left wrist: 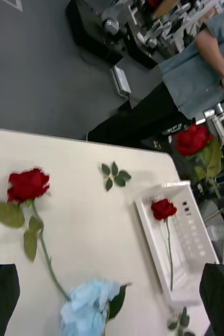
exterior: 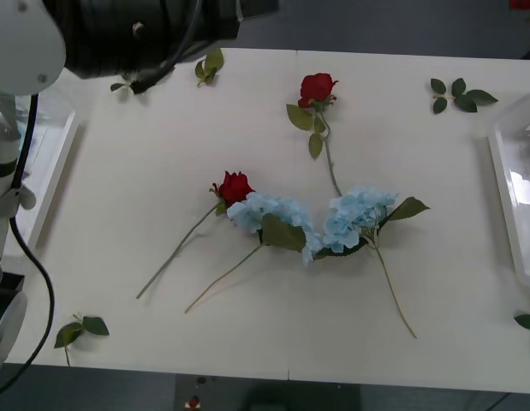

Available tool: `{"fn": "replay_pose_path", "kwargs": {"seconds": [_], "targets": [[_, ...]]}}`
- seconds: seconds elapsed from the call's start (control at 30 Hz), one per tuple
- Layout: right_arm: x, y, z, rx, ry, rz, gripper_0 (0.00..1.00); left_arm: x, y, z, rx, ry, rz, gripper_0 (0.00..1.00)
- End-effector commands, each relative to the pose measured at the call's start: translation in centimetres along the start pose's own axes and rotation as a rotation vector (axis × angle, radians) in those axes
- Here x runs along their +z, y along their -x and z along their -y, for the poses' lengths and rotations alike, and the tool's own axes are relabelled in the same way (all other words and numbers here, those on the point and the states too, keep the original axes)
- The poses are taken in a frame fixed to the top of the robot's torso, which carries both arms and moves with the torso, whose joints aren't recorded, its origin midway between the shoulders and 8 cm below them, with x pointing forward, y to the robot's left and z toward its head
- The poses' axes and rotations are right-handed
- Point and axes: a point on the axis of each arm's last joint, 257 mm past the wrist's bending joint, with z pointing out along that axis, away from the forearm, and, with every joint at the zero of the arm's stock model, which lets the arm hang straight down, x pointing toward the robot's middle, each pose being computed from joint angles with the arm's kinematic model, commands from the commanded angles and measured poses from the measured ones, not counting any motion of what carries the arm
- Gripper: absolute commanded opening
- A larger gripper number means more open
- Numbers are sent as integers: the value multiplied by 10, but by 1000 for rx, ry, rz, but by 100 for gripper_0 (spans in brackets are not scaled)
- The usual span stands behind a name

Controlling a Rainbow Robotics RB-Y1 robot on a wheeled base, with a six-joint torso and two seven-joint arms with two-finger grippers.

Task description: Put the red flowers into the right box and the blue flowers into the left box

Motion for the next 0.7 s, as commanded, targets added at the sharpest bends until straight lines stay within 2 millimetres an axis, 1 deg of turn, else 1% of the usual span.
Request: {"fn": "replay_pose_path", "kwargs": {"seconds": [0.03,0.13,0.17,0.2,0.27,0.33,0.37,0.4,0.5,0.57,0.6,0.7], "targets": [[-28,-8,51,61,-161,-2,0,-20,-52,-20,113,17,-74,100],[-32,-27,80,98,-243,-33,0,-36,-88,-39,157,32,-132,100],[-33,-31,84,106,-254,-37,0,-39,-94,-42,167,35,-143,100],[-34,-40,96,126,-287,-49,0,-47,-111,-52,186,44,-171,100],[-33,-52,114,144,-333,-61,0,-55,-130,-63,211,51,-204,100],[-32,-59,124,151,-360,-64,0,-60,-141,-71,227,61,-222,100],[-29,-69,134,159,-382,-67,0,-66,-150,-81,251,80,-240,100],[-27,-72,138,163,-387,-68,0,-68,-154,-85,260,87,-248,100],[-22,-85,156,170,-425,-53,0,-78,-170,-111,324,139,-286,100],[-17,-90,164,170,-441,-46,0,-81,-176,-122,365,167,-307,100],[-15,-94,167,170,-448,-50,0,-81,-179,-125,373,174,-314,100],[-7,-106,179,176,-471,-40,0,-83,-186,-144,423,230,-341,100]]}}
